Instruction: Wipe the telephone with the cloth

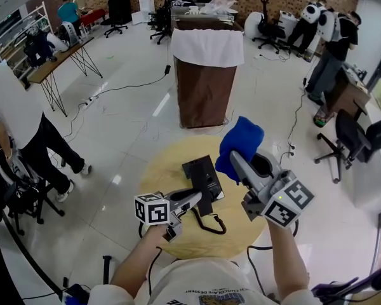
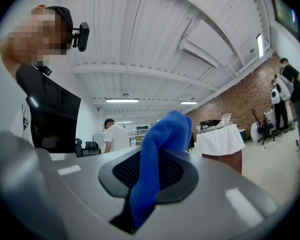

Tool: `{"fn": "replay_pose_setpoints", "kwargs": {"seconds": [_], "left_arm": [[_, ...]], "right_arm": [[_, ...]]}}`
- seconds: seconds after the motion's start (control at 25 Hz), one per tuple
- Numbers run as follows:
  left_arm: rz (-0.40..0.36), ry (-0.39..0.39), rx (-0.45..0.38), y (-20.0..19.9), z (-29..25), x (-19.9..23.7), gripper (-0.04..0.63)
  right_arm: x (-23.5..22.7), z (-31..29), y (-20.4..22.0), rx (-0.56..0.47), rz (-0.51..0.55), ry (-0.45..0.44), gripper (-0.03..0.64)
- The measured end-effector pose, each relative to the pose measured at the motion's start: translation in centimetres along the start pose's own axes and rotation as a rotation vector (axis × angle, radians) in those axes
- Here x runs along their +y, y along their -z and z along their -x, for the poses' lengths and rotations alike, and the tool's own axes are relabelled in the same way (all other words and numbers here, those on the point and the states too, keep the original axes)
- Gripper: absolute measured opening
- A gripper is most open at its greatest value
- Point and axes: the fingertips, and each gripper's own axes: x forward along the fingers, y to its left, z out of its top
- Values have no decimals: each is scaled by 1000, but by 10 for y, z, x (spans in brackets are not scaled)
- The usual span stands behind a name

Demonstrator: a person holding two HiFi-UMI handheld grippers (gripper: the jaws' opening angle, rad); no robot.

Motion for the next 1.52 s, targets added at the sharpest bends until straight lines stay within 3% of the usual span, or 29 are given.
{"fn": "replay_pose_setpoints", "kwargs": {"seconds": [0.64, 1.08, 1.52], "left_arm": [[145, -80, -11, 25, -15, 84, 61], [299, -94, -1, 47, -24, 116, 60], [361, -94, -1, 54, -29, 131, 61]], "right_arm": [[2, 29, 39, 28, -97, 41, 61], [-7, 34, 68, 79, -151, 76, 61], [-11, 33, 83, 113, -178, 86, 61]]}}
